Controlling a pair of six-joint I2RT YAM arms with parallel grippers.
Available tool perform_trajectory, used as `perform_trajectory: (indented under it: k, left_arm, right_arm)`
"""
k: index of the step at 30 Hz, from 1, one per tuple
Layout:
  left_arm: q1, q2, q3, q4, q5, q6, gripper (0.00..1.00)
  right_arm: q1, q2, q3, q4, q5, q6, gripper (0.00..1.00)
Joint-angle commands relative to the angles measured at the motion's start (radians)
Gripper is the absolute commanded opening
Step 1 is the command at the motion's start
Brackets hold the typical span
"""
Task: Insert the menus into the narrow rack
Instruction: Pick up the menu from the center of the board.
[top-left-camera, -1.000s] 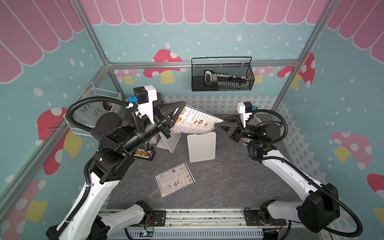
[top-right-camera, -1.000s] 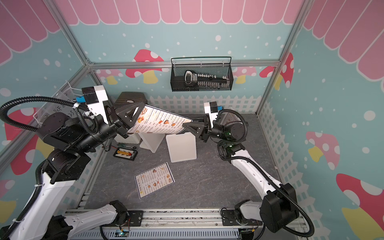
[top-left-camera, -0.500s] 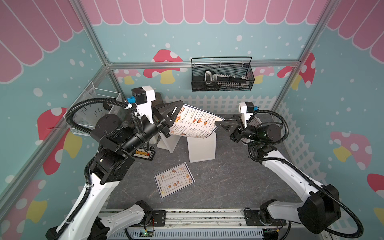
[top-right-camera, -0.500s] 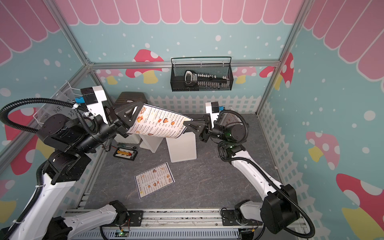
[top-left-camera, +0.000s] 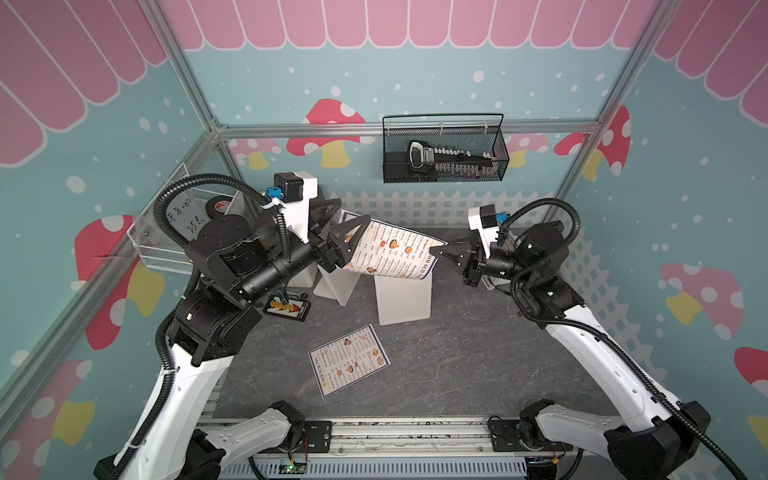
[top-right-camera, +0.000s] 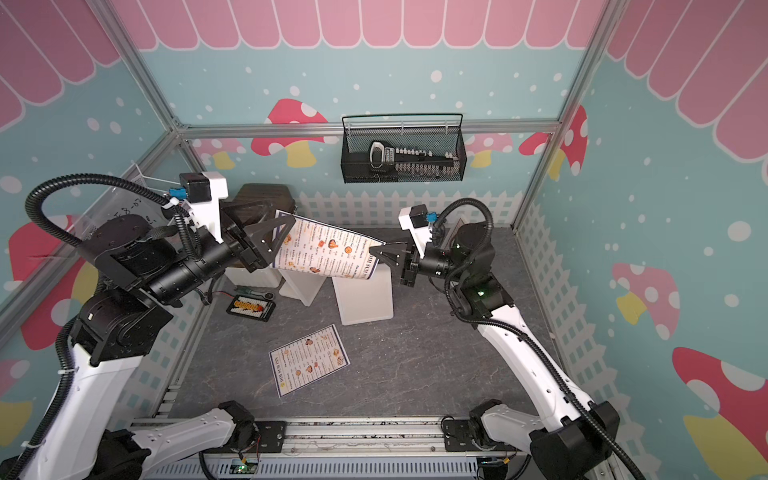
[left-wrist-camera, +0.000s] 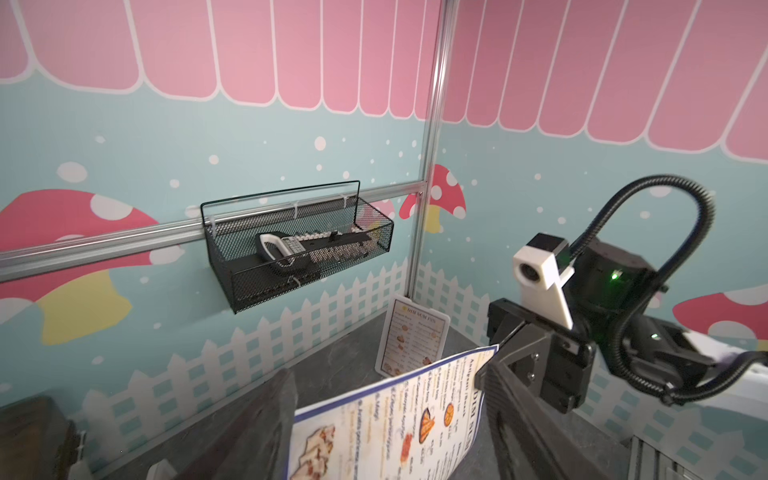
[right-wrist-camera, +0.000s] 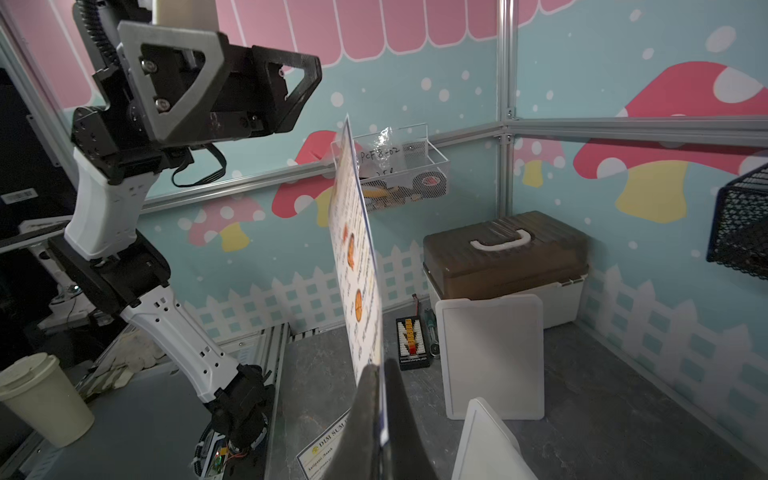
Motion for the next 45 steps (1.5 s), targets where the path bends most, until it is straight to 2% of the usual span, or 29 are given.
perform_trajectory:
  k: [1, 6, 12, 18, 25, 27, 32, 34, 38, 41, 45]
  left_arm:
    - [0.008, 0.031, 0.046, -0.229, -0.012, 0.120, 0.75]
    - [0.007, 0.085, 0.033, -0.278, 0.160, 0.198, 0.76]
    - [-0.028, 0.163, 0.017, -0.277, 0.339, 0.272, 0.76]
    - [-0.131, 0.243, -0.002, -0.314, 0.375, 0.341, 0.80]
    - [-0.158, 0.313, 0.024, -0.448, 0.471, 0.396, 0.79]
    - [-0.170, 0.328, 0.029, -0.489, 0.484, 0.412, 0.77]
    - [-0.193, 0.343, 0.018, -0.522, 0.420, 0.428, 0.65]
    - [-0.193, 0.344, 0.020, -0.528, 0.398, 0.429, 0.63]
    - [-0.198, 0.359, 0.040, -0.569, 0.361, 0.433, 0.49]
    - [-0.208, 0.380, 0.057, -0.608, 0.329, 0.485, 0.39]
    - [-0.222, 0.387, 0.059, -0.618, 0.310, 0.493, 0.29]
  right_arm:
    - [0.003, -0.003, 0.121, -0.616, 0.134, -0.443, 0.00]
    - [0.018, 0.052, 0.278, -0.916, 0.209, -0.642, 0.00]
    - [0.076, 0.103, 0.398, -1.135, 0.245, -0.782, 0.00]
    - [0.109, 0.091, 0.419, -1.189, 0.186, -0.817, 0.00]
    - [0.111, 0.067, 0.416, -1.194, 0.201, -0.819, 0.00]
    - [0.111, 0.067, 0.417, -1.193, 0.201, -0.818, 0.00]
    - [0.111, 0.063, 0.417, -1.194, 0.193, -0.818, 0.00]
    - [0.112, 0.063, 0.417, -1.196, 0.193, -0.818, 0.00]
    - [0.111, 0.060, 0.419, -1.207, 0.202, -0.823, 0.00]
    - [0.111, 0.059, 0.420, -1.214, 0.199, -0.824, 0.00]
    - [0.111, 0.064, 0.421, -1.220, 0.209, -0.824, 0.00]
